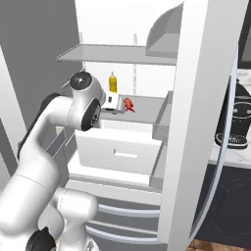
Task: Take the fish out of the fridge, briefly rinse it in the sink, and place it on the tray next to the sink.
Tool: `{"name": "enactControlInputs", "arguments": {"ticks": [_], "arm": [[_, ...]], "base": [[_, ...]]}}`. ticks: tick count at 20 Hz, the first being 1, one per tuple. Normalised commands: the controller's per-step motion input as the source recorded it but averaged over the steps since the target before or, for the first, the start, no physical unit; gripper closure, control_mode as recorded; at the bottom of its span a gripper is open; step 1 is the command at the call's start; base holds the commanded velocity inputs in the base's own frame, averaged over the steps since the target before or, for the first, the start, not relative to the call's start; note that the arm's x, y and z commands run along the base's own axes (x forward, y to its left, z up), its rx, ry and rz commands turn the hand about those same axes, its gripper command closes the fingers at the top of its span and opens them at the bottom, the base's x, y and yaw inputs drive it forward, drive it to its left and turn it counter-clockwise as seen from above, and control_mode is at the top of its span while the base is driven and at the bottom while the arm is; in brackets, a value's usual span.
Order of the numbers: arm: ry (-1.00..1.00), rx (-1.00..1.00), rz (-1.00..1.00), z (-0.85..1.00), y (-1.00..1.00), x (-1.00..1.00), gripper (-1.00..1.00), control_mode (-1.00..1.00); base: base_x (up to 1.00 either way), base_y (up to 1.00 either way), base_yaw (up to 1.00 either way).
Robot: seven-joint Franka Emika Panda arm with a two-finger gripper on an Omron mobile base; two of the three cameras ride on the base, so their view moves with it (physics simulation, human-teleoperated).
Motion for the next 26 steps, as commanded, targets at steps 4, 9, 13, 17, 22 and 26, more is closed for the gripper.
{"name": "enactControlInputs", "arguments": {"ticks": [4, 9, 13, 17, 22, 26], "arm": [[0.05, 0.03, 0.00, 0.03, -0.20, 0.66, -1.00, -1.00], [0.05, -0.01, 0.00, -0.17, 0.10, 0.41, -1.00, -1.00], [0.02, -0.01, 0.00, -0.38, 0.14, 0.44, -1.00, -1.00], [0.00, 0.00, 0.00, -0.19, 0.00, 0.49, -1.00, -1.00], [0.00, 0.00, 0.00, -0.15, -0.03, 0.48, -1.00, -1.00], [0.00, 0.00, 0.00, -0.29, -0.03, 0.56, -1.00, -1.00]], "base": [[0.00, 0.00, 0.00], [0.00, 0.00, 0.00], [0.00, 0.00, 0.00], [0.00, 0.00, 0.00], [0.00, 0.00, 0.00], [0.00, 0.00, 0.00]]}}
